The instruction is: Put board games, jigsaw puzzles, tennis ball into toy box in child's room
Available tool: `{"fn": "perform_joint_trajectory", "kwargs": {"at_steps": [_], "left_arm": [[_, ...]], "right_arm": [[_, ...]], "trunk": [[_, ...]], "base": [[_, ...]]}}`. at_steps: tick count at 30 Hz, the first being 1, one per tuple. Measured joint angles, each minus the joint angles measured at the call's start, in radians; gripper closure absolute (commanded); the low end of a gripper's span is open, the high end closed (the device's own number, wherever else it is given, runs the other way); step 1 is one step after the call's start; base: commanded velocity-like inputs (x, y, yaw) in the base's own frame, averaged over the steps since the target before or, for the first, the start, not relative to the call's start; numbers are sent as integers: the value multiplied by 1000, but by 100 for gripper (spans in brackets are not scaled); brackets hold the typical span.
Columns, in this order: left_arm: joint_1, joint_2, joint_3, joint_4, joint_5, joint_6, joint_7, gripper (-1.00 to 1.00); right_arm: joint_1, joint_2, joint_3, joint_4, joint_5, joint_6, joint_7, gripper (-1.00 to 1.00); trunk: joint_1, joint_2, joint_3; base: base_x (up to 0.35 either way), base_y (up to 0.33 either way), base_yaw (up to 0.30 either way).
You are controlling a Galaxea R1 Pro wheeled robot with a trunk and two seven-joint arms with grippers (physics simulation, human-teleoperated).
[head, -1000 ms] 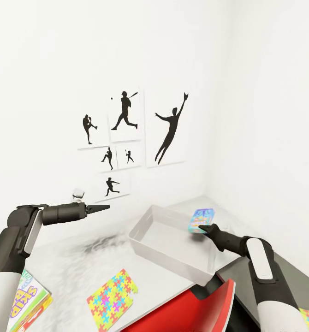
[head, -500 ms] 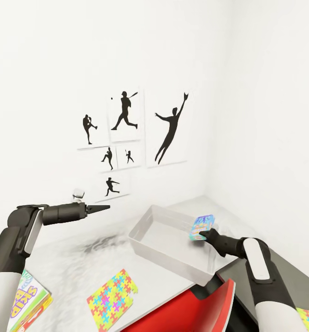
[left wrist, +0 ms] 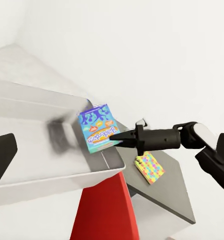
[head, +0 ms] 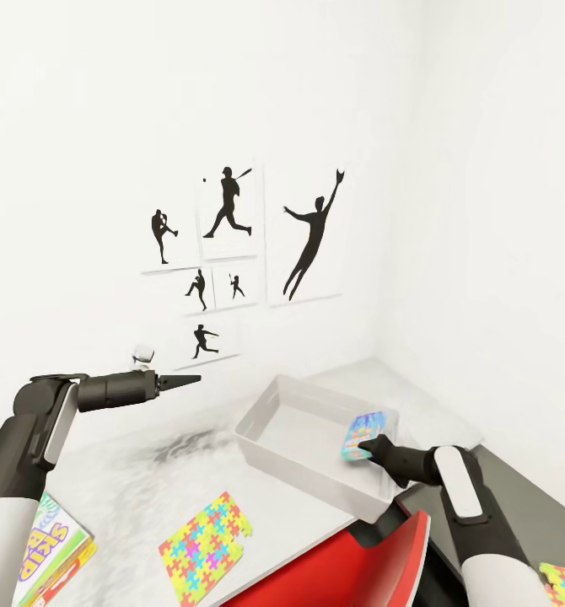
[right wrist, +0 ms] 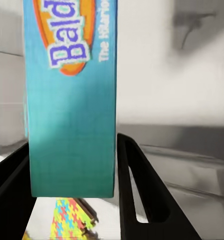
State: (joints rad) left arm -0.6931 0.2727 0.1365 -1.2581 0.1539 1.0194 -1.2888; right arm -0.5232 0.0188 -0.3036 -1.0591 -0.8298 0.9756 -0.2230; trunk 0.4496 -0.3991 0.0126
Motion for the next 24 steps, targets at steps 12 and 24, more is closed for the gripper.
{"fn": "perform_joint_trajectory", "kwargs": {"at_steps": [12,24], "left_arm": [[0,0,0,0,0,0,0,-100],[0,0,0,0,0,0,1,-100]], "right_arm": [[-2,1,-2,58,-4,-8,-10,100],[-9,2,15,60,-4,-9,-11,100]], "trunk": [[0,0,0],[0,0,0]], "base": [[0,0,0],[0,0,0]]}}
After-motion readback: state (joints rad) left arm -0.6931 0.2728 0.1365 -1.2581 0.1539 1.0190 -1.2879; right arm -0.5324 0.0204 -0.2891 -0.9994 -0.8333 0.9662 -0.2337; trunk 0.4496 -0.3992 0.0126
